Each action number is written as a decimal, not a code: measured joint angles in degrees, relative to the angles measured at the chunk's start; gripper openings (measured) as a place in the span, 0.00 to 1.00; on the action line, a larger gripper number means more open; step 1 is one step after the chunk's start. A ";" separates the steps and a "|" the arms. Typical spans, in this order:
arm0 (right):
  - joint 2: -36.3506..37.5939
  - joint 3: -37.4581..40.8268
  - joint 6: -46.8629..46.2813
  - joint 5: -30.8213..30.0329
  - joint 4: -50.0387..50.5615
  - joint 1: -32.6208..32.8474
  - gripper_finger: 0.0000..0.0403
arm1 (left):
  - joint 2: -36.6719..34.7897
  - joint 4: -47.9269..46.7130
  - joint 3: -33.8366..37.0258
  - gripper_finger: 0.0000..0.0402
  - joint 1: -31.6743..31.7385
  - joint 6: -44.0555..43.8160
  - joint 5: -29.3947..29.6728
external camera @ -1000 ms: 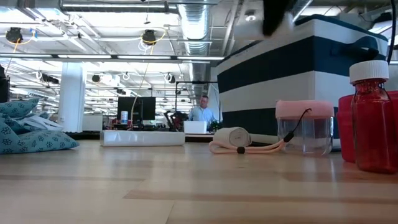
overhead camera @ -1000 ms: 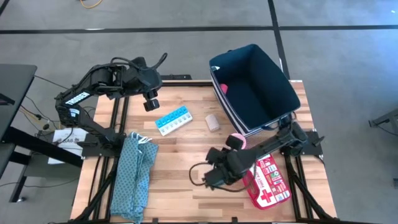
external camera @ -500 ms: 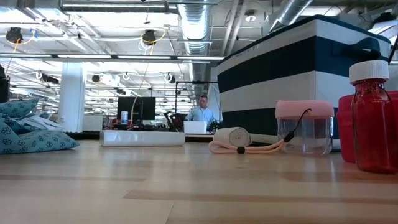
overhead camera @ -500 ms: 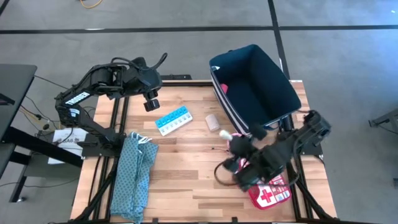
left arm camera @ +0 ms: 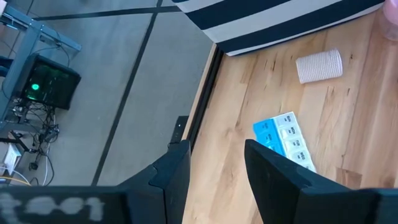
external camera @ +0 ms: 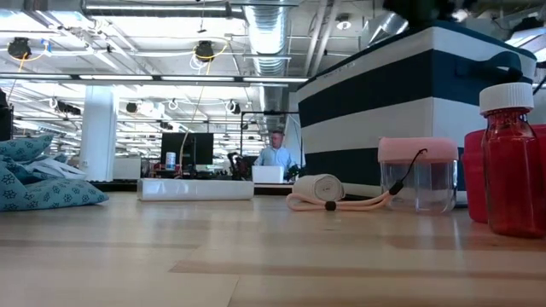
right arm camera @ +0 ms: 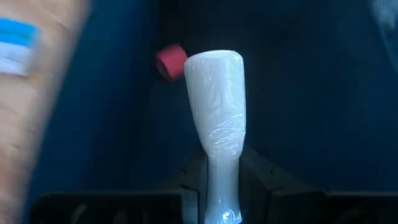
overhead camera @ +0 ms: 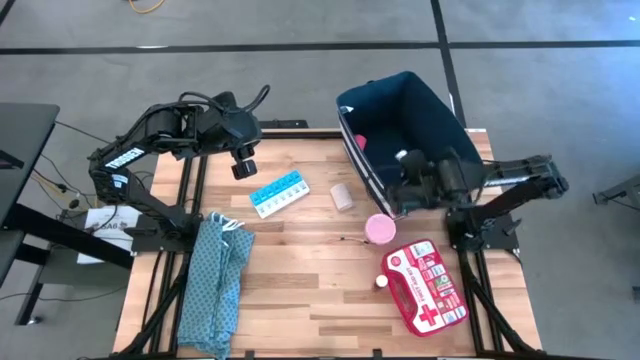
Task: Pick & place medical supplies in basket/bin
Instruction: Put the rolled gauze into the blue bin, then put the red medicine bottle into the blue bin
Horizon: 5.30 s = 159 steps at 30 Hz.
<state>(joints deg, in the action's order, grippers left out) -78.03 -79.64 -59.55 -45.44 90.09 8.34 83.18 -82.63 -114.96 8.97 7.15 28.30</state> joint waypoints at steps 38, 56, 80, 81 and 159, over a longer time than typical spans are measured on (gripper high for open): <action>0.88 0.14 31.01 19.30 -6.35 -32.47 0.44 | 0.00 3.72 0.00 0.36 0.00 5.73 -0.95; 0.76 -5.18 37.70 21.18 -9.93 -34.48 0.42 | 0.02 4.07 0.00 0.36 0.00 4.46 -0.55; 0.91 -24.32 14.53 26.54 -0.33 2.87 0.43 | -1.05 -7.49 4.23 0.36 -1.37 -12.69 -5.10; 0.75 -24.25 13.59 26.54 -0.32 5.50 0.43 | -1.07 -7.34 5.70 0.36 -1.64 -13.28 -5.06; -50.45 -24.15 -53.96 7.68 0.50 42.55 0.57 | -0.70 82.14 73.61 0.36 -13.03 -7.95 -19.09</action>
<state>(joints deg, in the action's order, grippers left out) -128.48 -103.79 -113.51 -37.75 90.59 50.89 82.48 -0.49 -41.34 -4.05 -0.80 9.21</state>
